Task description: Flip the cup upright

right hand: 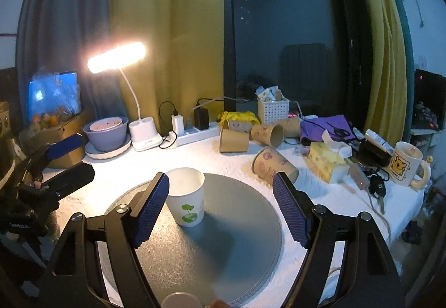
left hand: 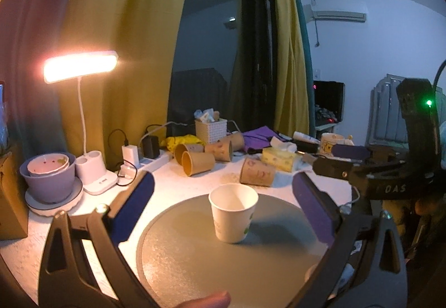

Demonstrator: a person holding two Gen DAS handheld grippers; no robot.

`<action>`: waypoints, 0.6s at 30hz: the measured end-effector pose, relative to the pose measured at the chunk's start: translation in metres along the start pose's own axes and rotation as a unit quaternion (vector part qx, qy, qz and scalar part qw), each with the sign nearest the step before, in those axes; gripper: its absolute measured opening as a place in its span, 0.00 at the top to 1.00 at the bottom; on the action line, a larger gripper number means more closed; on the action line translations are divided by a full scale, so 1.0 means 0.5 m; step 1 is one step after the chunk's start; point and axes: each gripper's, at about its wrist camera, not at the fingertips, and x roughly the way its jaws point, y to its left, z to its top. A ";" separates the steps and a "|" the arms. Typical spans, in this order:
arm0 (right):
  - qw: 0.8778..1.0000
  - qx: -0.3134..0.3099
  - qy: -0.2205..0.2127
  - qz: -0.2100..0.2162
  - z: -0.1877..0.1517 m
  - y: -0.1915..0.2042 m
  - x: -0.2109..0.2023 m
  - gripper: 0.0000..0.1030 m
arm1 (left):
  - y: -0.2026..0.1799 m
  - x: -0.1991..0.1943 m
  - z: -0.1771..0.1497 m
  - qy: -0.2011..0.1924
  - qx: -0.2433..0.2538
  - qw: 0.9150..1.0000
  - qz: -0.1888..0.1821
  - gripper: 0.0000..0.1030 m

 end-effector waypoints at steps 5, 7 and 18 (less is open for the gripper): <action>1.000 0.001 0.002 0.000 -0.003 -0.001 0.004 0.23 | 0.001 0.008 -0.006 0.012 -0.002 1.000 -0.001 0.03; 1.000 0.001 0.003 -0.001 -0.004 -0.001 0.005 0.23 | 0.005 0.009 -0.007 0.014 -0.006 1.000 -0.001 0.03; 1.000 0.000 0.005 -0.001 -0.008 0.003 0.007 0.23 | 0.007 0.013 -0.008 0.019 -0.007 1.000 -0.003 0.03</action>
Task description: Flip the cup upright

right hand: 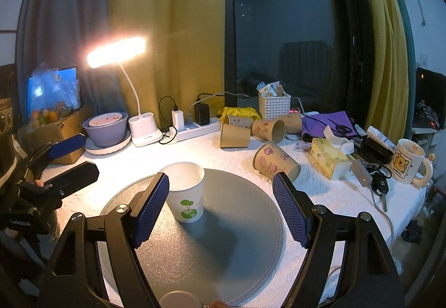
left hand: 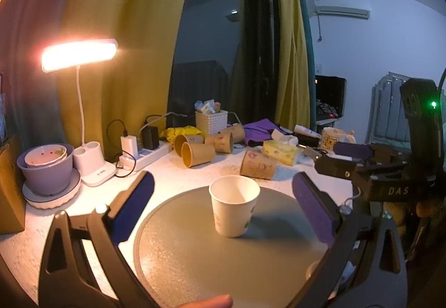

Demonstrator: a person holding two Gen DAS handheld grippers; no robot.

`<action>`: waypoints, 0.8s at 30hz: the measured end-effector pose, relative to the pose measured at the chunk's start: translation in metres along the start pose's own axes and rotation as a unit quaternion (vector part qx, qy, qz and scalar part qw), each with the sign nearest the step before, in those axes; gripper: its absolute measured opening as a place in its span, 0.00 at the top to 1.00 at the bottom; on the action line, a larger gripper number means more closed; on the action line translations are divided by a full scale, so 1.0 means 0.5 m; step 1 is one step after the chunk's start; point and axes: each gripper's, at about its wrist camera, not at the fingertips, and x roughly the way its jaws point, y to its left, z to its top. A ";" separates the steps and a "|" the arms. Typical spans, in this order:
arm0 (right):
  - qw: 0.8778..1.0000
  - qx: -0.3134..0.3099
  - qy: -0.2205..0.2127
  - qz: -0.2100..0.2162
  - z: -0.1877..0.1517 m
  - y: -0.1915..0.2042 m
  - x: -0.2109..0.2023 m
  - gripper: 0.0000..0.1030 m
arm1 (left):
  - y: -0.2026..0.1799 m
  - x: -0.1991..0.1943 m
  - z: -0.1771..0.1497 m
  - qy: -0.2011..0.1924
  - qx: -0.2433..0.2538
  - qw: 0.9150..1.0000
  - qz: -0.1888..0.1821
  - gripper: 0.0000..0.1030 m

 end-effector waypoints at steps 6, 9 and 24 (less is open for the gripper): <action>1.000 0.000 0.000 0.000 -0.001 0.002 0.000 0.23 | -0.001 0.000 0.000 0.001 0.000 1.000 -0.001 0.03; 1.000 -0.001 0.001 0.001 -0.002 0.002 0.001 0.23 | -0.003 0.001 -0.001 0.001 0.000 1.000 -0.001 0.03; 1.000 -0.002 0.004 0.003 -0.004 0.009 0.002 0.23 | -0.006 0.004 -0.005 0.003 0.001 1.000 -0.002 0.03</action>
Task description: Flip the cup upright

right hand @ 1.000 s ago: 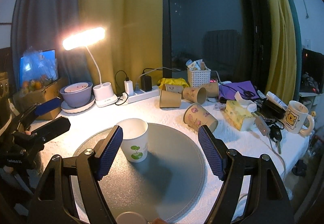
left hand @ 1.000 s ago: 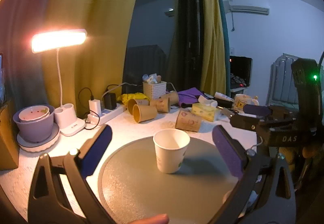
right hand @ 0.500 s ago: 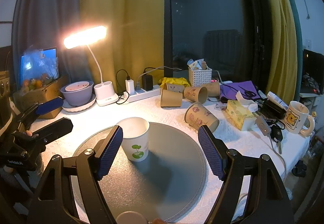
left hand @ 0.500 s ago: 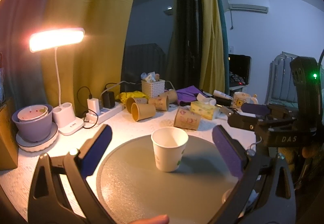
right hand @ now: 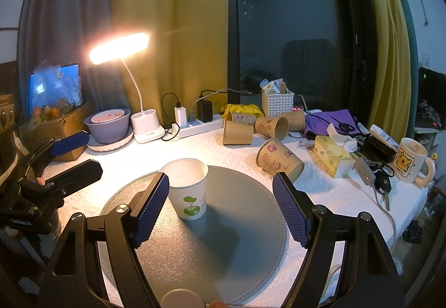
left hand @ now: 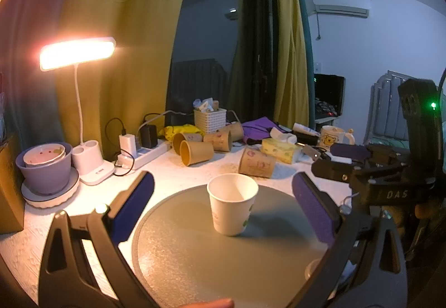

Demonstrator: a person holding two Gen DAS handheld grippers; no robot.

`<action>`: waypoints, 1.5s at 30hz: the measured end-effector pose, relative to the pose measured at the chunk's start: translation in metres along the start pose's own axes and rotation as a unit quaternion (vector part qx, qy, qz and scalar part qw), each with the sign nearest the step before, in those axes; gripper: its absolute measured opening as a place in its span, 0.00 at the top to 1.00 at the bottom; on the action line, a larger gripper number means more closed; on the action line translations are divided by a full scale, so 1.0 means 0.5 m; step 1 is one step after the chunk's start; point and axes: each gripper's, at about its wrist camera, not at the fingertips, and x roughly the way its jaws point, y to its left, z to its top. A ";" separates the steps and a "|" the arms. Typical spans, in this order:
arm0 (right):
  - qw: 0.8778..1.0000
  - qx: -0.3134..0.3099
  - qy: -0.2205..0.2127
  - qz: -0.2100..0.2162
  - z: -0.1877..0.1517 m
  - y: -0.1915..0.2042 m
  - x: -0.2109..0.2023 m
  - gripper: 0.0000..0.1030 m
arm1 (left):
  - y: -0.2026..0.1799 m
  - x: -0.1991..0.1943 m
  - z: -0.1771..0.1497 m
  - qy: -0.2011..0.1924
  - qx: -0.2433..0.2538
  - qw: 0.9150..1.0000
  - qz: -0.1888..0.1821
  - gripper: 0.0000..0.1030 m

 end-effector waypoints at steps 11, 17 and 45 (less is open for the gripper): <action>1.000 -0.001 0.002 0.001 -0.003 0.006 0.000 0.23 | -0.002 0.000 -0.001 0.001 0.000 1.000 -0.001 0.03; 1.000 0.000 0.002 0.001 -0.003 0.006 0.001 0.23 | -0.004 -0.001 -0.002 0.000 0.000 1.000 -0.002 0.03; 1.000 0.000 0.003 0.000 -0.001 0.004 0.001 0.23 | -0.009 -0.003 0.000 -0.005 0.004 1.000 0.001 0.03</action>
